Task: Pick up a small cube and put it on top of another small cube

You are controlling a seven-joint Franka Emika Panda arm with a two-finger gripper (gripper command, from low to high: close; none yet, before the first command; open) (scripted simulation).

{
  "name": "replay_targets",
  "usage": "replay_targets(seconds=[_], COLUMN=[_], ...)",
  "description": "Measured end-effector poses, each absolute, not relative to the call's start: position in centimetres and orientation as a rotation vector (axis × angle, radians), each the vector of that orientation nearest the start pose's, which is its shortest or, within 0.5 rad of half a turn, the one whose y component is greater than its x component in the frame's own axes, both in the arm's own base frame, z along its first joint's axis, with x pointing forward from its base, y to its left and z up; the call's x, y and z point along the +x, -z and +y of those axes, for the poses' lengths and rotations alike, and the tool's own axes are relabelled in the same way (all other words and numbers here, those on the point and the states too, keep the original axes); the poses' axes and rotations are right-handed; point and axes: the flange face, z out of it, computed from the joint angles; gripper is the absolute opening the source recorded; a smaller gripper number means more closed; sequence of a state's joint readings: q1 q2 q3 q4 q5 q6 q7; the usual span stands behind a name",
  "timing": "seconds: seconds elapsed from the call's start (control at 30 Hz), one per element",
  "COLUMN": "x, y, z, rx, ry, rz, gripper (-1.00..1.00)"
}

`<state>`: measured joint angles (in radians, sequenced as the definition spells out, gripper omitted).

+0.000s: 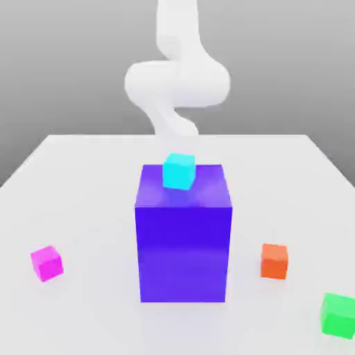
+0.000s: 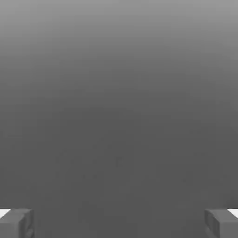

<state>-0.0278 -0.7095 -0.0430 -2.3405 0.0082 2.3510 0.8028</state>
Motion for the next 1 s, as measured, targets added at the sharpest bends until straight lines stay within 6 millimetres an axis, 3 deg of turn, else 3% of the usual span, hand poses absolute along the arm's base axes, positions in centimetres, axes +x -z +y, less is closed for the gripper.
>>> replay_targets(seconds=[0.17, 0.33, 0.5, 0.67, 0.77, 0.93, 0.97, 1.0], x=[42.4, 42.8, 39.7, 33.1, 29.9, 29.3, 29.3, 29.3], y=[-55.5, -44.4, -33.6, -23.8, -19.3, -14.0, -13.1, -13.1], z=[-10.2, -16.8, -22.4, -27.1, -28.0, -28.1, -28.0, -28.0], rx=[-2.431, -2.385, -2.306, -2.181, -2.138, -2.136, -2.134, -2.134], ry=[0.720, 0.519, 0.317, 0.114, 0.021, 0.004, 0.002, 0.002], rz=[1.399, 1.654, 1.913, 2.190, 2.293, 2.309, 2.310, 2.310], gripper=[0.00, 0.00, 0.00, 0.00, 0.00, 0.00, -1.00, -1.00])
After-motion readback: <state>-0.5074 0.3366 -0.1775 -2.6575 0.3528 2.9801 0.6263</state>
